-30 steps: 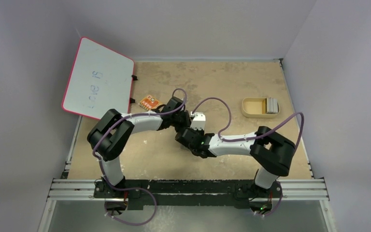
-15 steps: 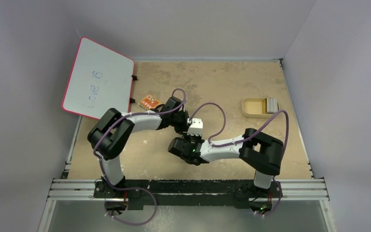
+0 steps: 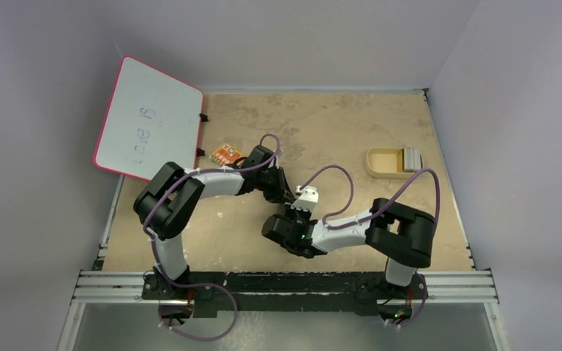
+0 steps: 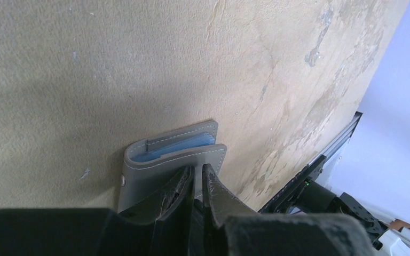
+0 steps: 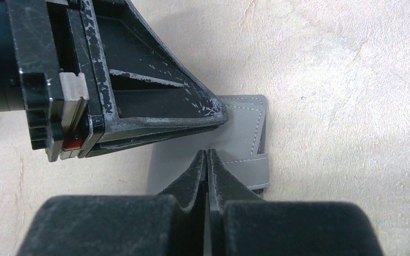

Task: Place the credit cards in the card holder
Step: Close the card holder at the center of the board.

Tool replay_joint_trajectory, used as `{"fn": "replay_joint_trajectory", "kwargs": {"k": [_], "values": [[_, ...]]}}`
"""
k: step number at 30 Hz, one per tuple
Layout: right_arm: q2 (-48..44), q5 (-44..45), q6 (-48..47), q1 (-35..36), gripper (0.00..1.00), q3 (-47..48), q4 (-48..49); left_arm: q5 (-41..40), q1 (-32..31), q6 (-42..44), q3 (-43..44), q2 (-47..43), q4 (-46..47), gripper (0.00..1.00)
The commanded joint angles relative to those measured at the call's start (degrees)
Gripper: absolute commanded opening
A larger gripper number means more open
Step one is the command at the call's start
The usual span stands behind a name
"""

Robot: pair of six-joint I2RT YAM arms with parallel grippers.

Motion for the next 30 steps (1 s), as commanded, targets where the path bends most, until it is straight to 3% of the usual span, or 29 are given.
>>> {"fn": "replay_joint_trajectory", "kwargs": {"k": [1, 15, 22, 30], "values": [[8.1, -31.5, 0.5, 4.9, 0.00, -7.4, -7.5, -14.7, 1.5, 3.9, -1.9, 6.8, -4.0, 0.12], [11.0, -31.1, -0.6, 5.2, 0.01, -3.7, -12.4, -15.7, 2.0, 3.4, 1.7, 6.0, -5.7, 0.12], [8.0, -22.0, 1.3, 4.2, 0.18, 6.7, -29.2, -15.4, 5.0, 4.5, 6.8, -1.8, -10.0, 0.12], [-1.3, -13.9, -5.1, 1.9, 0.37, 21.6, -41.1, -21.8, 9.3, 7.4, 15.2, -15.6, -19.2, 0.25]]}}
